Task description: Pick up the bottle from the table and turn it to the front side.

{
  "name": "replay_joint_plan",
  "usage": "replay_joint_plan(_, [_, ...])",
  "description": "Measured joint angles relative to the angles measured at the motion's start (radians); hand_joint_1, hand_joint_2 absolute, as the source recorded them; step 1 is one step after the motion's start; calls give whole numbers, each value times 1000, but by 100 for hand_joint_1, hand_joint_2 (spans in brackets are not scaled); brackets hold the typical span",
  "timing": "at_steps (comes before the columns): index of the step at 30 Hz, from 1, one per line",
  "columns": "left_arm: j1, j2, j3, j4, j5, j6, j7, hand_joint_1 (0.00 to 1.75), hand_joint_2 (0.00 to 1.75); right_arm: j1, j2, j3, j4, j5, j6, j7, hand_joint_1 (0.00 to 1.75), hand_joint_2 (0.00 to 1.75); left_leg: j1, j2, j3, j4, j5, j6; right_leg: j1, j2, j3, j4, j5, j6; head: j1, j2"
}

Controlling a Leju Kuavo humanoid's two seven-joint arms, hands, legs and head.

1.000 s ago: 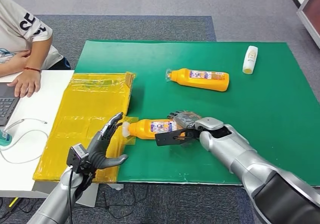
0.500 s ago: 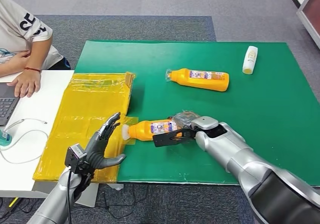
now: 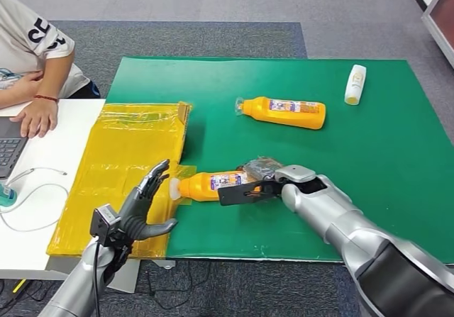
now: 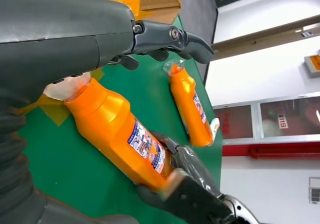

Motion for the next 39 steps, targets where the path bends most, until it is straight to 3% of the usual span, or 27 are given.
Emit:
replay_joint_plan(7, [3, 12, -3, -7, 24, -1, 0, 0, 175, 88, -97, -149, -33, -246, 16, -182, 175, 175, 0, -1, -1, 0, -1, 1, 0, -1, 0, 0, 0, 0, 0, 0])
replay_joint_plan(20, [14, 22, -7, -16, 34, 6, 0, 0, 175, 209, -191, -327, -119, -392, 26, -253, 175, 175, 0, -1, -1, 0, -1, 1, 0, -1, 0, 0, 0, 0, 0, 0])
replay_joint_plan(31, [19, 24, -7, -27, 36, 6, 0, 0, 175, 251, -215, -393, -154, -422, 31, -266, 175, 175, 0, -1, -1, 0, -1, 1, 0, -1, 0, 0, 0, 0, 0, 0])
replay_joint_plan(39, [47, 34, -5, -52, 84, -50, 0, 0, 175, 383, -222, -557, -262, -633, 170, -360, 175, 175, 0, -1, -3, 0, -2, 2, 0, -1, -1, 0, -2, 1, 0, 0])
